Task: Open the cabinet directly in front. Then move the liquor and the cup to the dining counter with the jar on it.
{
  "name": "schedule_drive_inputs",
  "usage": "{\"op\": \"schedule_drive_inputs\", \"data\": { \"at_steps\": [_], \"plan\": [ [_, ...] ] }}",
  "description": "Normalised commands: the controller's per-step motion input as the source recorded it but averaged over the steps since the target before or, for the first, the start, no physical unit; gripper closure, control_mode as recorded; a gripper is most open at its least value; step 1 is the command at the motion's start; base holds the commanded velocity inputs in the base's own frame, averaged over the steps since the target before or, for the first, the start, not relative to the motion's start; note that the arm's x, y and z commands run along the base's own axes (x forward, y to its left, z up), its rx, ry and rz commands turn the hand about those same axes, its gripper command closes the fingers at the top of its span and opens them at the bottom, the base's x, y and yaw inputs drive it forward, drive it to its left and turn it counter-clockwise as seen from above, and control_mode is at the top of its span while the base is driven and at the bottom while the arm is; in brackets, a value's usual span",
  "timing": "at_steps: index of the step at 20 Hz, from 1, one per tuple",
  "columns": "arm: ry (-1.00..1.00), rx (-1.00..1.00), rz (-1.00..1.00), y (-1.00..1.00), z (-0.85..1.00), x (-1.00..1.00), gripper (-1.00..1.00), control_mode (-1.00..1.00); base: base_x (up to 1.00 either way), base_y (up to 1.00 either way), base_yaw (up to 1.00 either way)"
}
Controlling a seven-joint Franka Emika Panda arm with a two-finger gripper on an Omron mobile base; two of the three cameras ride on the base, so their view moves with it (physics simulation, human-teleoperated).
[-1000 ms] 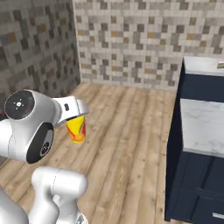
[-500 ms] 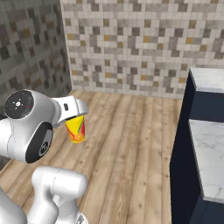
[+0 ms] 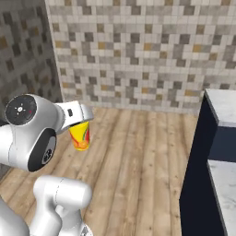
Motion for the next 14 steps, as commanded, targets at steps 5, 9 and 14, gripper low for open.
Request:
{"op": "schedule_drive_inputs", "data": {
  "at_steps": [5,9,14],
  "plan": [
    [0.00,0.00,0.00,0.00,0.00,0.00,1.00,1.00,1.00,0.34,-0.11],
    [0.00,0.00,0.00,0.00,0.00,0.00,1.00,1.00,1.00,0.36,-0.11],
    [0.00,0.00,0.00,0.00,0.00,0.00,1.00,1.00,1.00,0.32,-0.11]
  ]
}}
